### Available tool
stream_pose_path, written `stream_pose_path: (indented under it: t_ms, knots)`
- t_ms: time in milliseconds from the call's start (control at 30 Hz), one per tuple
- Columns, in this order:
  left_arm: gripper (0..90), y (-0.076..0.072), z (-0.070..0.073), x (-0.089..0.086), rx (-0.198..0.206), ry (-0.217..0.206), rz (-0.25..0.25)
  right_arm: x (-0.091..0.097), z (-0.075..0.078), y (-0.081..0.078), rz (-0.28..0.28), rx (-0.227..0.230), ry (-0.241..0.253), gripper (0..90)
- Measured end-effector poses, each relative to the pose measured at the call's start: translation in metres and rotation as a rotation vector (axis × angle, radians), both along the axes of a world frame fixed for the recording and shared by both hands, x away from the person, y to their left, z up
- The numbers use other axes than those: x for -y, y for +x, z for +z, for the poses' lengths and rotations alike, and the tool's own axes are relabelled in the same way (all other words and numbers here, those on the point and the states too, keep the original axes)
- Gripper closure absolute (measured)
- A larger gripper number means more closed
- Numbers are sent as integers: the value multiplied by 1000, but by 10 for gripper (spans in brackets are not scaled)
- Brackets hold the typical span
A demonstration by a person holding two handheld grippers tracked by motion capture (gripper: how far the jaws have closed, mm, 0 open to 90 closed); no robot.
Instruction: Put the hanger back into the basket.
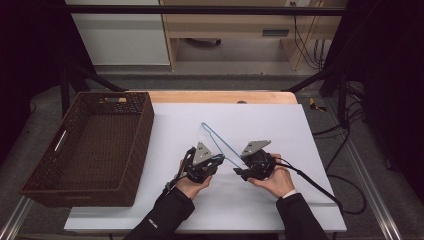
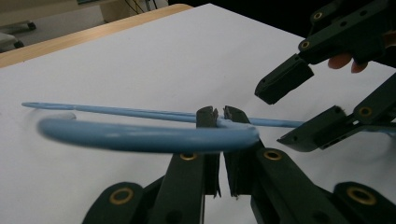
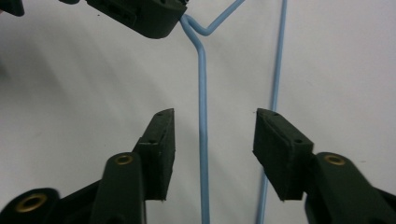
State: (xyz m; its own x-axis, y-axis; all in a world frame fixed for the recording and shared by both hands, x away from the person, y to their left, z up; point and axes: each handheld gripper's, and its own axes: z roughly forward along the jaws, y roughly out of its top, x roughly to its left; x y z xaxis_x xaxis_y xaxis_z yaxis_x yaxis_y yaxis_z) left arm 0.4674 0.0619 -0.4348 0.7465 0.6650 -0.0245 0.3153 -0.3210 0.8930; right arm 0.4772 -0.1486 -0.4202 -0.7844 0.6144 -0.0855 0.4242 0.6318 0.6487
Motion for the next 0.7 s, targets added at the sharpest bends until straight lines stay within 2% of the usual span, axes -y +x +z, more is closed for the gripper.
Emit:
stream_pose_path:
  t_ms: [167,267,333,367,400,467,533,567,700]
  knots:
    - [848,-1,0,1,1,3,1,-6,-4,1,0,-5,-9,563]
    - [848,-1,1,1,2,7,-1,-9,-8,2,3,-9,-48,652]
    - [848,-1,1,2,2,8,-1,-10,-8,2,3,-10,-50,672]
    - [848,-2,1,2,2,8,-1,-11,-9,2,3,-4,-54,722]
    - [848,-2,1,2,2,7,0,-11,-9,2,3,-4,-54,722]
    - [848,-2,1,3,0,5,3,-11,-8,2,-7,2,-63,792]
    - [848,-2,1,3,1,6,3,-11,-8,2,-2,2,-58,808]
    - [848,-2,1,3,1,5,3,-12,-7,1,-7,-3,-54,847]
    - [848,-2,1,3,3,5,2,-12,-7,2,4,-5,-60,864]
